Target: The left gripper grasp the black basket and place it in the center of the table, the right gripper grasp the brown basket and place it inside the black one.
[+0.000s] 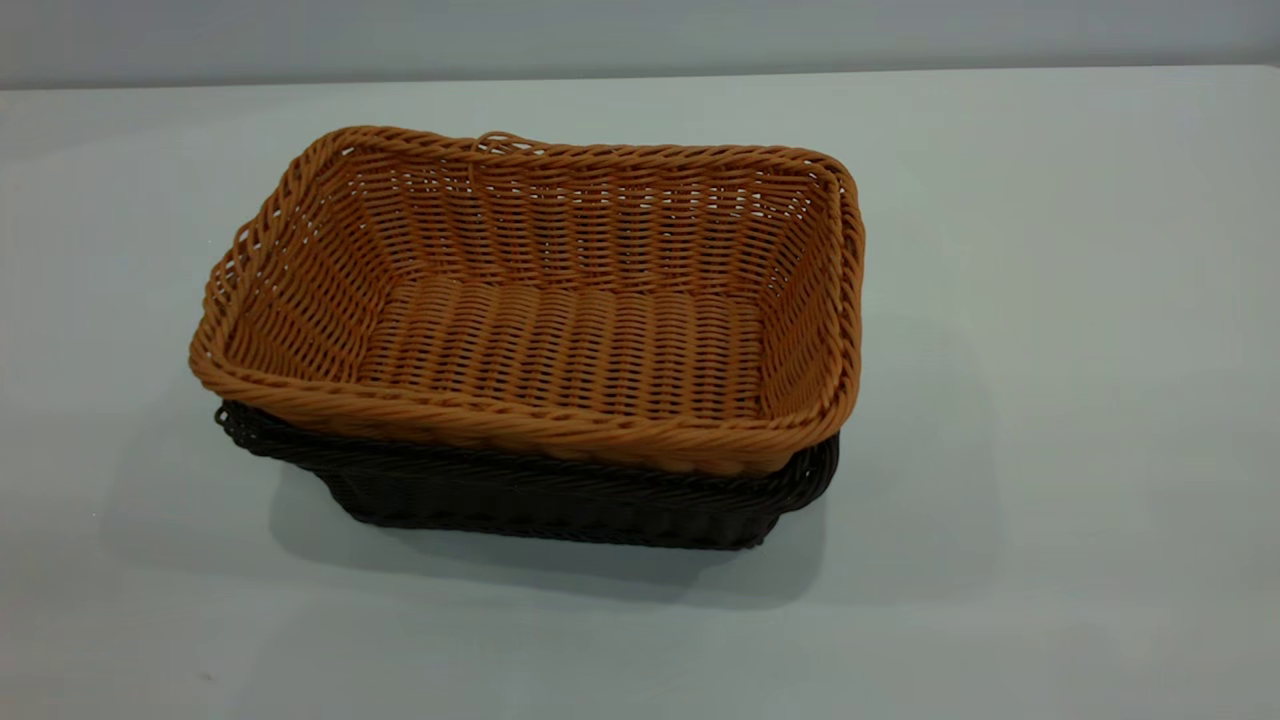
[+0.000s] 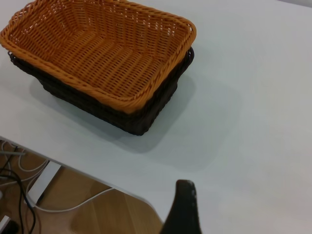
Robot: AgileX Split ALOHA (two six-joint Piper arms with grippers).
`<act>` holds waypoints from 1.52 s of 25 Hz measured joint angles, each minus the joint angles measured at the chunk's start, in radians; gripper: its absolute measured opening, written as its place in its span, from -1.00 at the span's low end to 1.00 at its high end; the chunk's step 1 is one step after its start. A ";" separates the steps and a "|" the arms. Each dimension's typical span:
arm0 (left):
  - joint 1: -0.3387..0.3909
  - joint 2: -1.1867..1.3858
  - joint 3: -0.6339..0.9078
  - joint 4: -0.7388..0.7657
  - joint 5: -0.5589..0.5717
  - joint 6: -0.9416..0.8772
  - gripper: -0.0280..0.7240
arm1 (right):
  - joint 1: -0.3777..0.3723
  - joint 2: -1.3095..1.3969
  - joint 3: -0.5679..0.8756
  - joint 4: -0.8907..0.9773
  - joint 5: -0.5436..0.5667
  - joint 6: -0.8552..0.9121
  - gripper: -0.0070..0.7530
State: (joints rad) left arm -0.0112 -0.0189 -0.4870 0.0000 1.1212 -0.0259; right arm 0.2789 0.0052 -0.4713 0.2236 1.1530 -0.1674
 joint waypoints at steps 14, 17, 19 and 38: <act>0.009 0.000 0.000 0.000 0.000 -0.001 0.42 | 0.000 0.000 0.000 0.000 0.000 0.000 0.53; 0.009 0.000 0.000 0.000 0.000 -0.001 0.42 | -0.034 -0.014 0.000 -0.005 0.000 0.000 0.53; 0.009 0.000 0.000 0.000 0.000 -0.001 0.42 | -0.085 -0.021 0.000 -0.026 0.000 0.009 0.53; 0.009 0.000 0.001 0.000 0.000 0.000 0.42 | -0.248 -0.021 0.001 -0.238 -0.007 0.262 0.53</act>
State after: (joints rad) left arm -0.0027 -0.0189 -0.4859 0.0000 1.1212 -0.0261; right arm 0.0307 -0.0158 -0.4705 -0.0147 1.1464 0.0943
